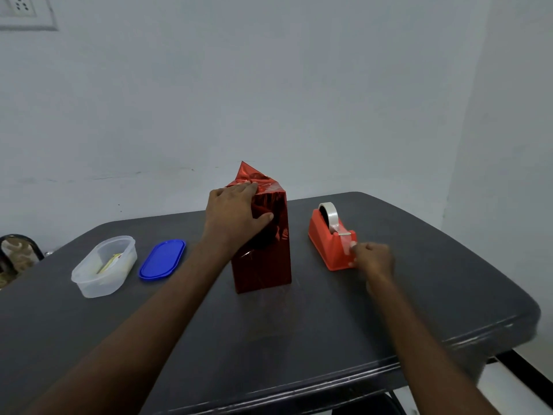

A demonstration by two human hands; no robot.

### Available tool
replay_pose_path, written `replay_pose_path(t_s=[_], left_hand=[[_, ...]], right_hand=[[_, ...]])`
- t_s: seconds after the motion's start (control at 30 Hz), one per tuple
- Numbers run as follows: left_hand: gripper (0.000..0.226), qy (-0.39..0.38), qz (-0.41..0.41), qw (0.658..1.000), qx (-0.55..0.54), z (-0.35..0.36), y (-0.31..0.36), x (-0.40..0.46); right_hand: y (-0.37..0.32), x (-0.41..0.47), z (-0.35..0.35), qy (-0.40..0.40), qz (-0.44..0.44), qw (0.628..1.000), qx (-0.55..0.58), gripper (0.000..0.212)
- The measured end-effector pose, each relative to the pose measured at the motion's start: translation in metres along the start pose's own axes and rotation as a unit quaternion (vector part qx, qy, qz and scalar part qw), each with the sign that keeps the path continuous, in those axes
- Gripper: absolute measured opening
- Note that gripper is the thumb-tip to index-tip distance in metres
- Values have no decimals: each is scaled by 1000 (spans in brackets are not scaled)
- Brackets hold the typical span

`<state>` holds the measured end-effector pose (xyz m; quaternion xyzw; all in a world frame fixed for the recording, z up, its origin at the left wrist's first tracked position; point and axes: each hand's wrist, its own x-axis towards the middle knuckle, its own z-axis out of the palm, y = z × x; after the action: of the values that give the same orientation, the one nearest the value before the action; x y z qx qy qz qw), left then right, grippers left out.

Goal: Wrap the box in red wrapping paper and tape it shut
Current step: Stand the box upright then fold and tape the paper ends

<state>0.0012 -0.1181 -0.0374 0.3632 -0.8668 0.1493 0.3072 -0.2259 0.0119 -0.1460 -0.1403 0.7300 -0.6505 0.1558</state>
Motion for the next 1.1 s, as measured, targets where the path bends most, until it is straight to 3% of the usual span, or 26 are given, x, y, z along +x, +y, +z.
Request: replay_pose_path(t_s=[0.37, 0.5, 0.63, 0.77, 0.87, 0.97, 1.1], left_hand=[[74, 1, 4, 1000, -11, -7, 4, -3], [73, -8, 2, 1000, -13, -13, 4, -5], [75, -20, 0, 1000, -19, -16, 6, -5], [82, -44, -18, 999, -5, -17, 9, -6], [87, -78, -64, 995, -8, -17, 12, -5], [89, -114, -98, 988, -29, -21, 14, -4], [94, -151, -123, 979, -55, -26, 19, -2]], right_hand=[[7, -9, 15, 26, 79, 980, 182, 24], [11, -23, 22, 22, 109, 983, 148, 25], [-3, -32, 20, 31, 18, 990, 133, 19], [-63, -30, 26, -69, -157, 980, 103, 19], [-130, -37, 33, -171, -296, 937, 75, 16], [-189, -47, 45, -285, -410, 866, -31, 15], [-237, -49, 78, -383, -479, 767, -192, 14]])
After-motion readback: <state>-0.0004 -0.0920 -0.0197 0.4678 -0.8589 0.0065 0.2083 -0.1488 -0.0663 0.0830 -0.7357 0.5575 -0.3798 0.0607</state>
